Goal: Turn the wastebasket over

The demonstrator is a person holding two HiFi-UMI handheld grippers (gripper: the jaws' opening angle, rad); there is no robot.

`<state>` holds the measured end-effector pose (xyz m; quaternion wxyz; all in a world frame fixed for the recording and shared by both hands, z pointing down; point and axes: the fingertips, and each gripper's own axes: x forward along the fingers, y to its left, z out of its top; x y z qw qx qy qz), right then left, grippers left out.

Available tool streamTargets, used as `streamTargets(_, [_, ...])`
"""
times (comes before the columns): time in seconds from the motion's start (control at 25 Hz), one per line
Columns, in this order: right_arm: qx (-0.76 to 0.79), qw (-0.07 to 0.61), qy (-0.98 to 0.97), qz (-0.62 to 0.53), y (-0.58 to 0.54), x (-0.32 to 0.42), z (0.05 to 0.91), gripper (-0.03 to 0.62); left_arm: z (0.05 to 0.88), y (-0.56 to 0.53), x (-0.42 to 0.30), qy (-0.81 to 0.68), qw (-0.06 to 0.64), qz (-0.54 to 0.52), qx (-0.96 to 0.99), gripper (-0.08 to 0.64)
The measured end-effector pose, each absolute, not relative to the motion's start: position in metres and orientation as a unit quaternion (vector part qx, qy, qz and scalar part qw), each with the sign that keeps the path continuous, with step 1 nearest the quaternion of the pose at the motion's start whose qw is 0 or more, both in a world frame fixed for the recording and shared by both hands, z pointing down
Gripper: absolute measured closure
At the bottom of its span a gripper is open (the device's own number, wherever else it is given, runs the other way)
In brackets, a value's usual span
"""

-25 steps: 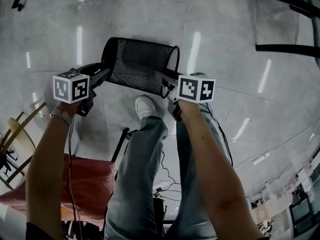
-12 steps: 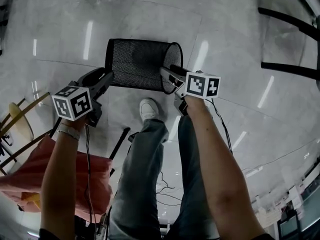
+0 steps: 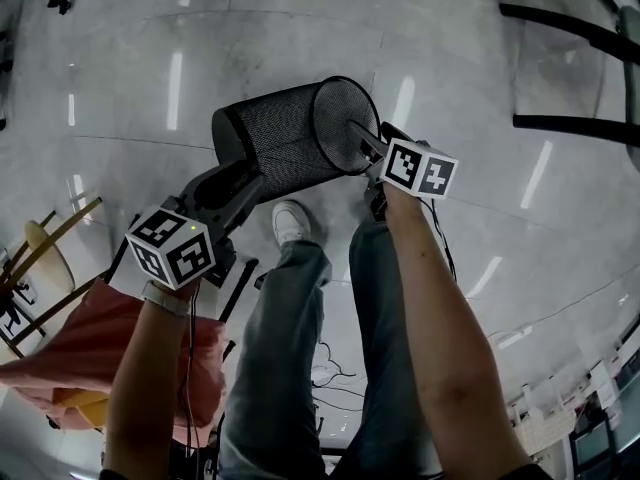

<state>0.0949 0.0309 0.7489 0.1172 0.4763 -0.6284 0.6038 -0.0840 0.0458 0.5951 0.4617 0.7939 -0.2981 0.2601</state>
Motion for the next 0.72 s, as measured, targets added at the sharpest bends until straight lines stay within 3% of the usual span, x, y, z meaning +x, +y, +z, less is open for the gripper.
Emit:
streamTargets(0.2, [0.506,0.142,-0.628,0.575,0.035,0.121,0.743,0.236,0.593,0.036,-0.049,-0.293,0.472,0.227,0.800,0.457])
streamTargets(0.48, [0.420,0.031,-0.682,0.598,0.019,0.099,0.702,0.281,0.596,0.013,-0.019,-0.282,0.510,0.170,0.795,0.489])
streamTargets(0.72, [0.418,0.057,-0.671,0.610,0.026,0.103,0.709,0.327,0.601,0.011,0.013,-0.248,0.523,0.161,0.799,0.489])
